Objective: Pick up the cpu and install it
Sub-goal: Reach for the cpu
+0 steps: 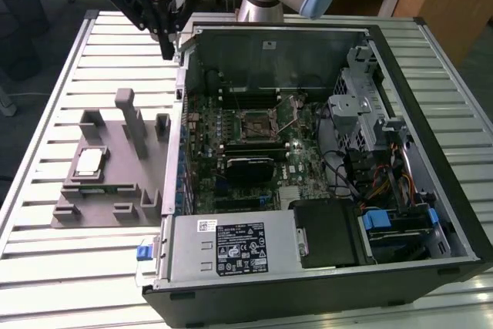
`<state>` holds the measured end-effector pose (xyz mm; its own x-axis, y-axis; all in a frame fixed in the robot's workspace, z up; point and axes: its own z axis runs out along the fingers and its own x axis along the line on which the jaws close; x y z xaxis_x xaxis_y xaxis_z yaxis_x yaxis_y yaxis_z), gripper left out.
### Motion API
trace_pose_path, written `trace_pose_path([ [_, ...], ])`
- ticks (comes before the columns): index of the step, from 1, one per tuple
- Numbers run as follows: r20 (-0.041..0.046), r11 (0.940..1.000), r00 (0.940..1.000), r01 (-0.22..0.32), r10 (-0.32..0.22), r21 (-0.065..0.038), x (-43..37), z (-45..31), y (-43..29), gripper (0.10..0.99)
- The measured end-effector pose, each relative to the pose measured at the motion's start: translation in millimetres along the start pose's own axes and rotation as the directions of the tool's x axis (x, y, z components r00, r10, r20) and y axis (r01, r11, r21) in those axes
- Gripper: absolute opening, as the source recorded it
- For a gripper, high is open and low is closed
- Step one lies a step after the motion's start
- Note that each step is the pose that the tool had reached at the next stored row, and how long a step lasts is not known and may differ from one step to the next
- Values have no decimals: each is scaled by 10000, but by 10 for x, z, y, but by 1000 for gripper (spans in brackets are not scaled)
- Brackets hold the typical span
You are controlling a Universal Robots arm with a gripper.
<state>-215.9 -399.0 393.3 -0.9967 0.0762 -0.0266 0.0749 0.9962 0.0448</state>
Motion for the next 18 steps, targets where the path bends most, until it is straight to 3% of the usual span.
trace_pose_path([
  [18,15,10000,10000,0,0,-10,378,-12,-28,106],
])
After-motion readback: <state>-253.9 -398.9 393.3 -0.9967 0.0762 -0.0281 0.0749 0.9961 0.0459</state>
